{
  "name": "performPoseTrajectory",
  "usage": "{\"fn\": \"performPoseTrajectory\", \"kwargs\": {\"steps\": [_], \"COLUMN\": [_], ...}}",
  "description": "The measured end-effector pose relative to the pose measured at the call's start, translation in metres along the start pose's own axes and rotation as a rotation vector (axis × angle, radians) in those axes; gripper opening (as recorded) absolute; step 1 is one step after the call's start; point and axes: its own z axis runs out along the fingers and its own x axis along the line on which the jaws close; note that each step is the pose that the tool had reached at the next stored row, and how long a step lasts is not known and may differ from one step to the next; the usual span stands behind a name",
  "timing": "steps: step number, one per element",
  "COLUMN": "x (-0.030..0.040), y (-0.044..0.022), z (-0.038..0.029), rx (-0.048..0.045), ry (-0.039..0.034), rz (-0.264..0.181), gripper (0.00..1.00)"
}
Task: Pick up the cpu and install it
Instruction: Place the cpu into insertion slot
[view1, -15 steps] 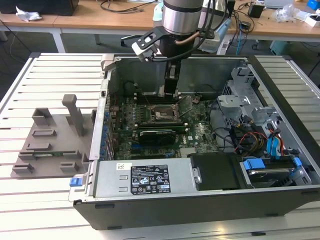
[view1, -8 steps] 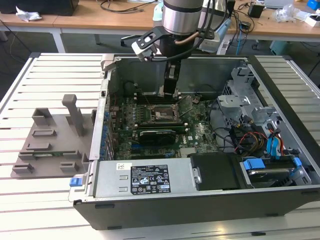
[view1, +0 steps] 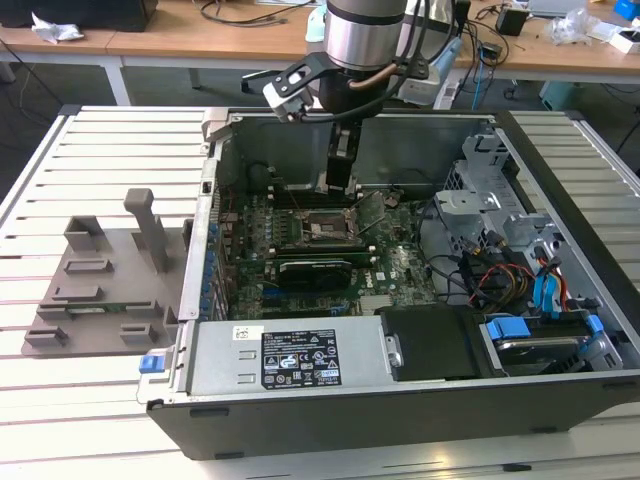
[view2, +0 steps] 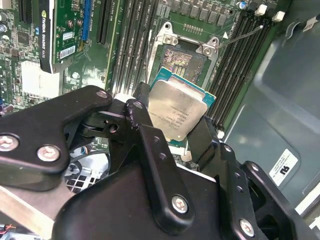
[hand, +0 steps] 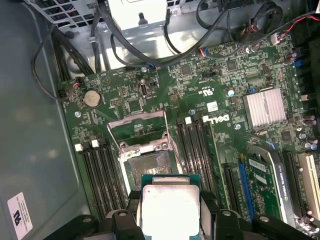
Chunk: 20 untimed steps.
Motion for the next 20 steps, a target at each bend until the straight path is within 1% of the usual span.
{"fn": "performPoseTrajectory", "kwargs": {"steps": [20], "x": [0.0], "y": [0.0], "z": [0.0003], "rx": [0.0016], "ry": [0.0011], "rz": [0.06], "gripper": [0.55]}}
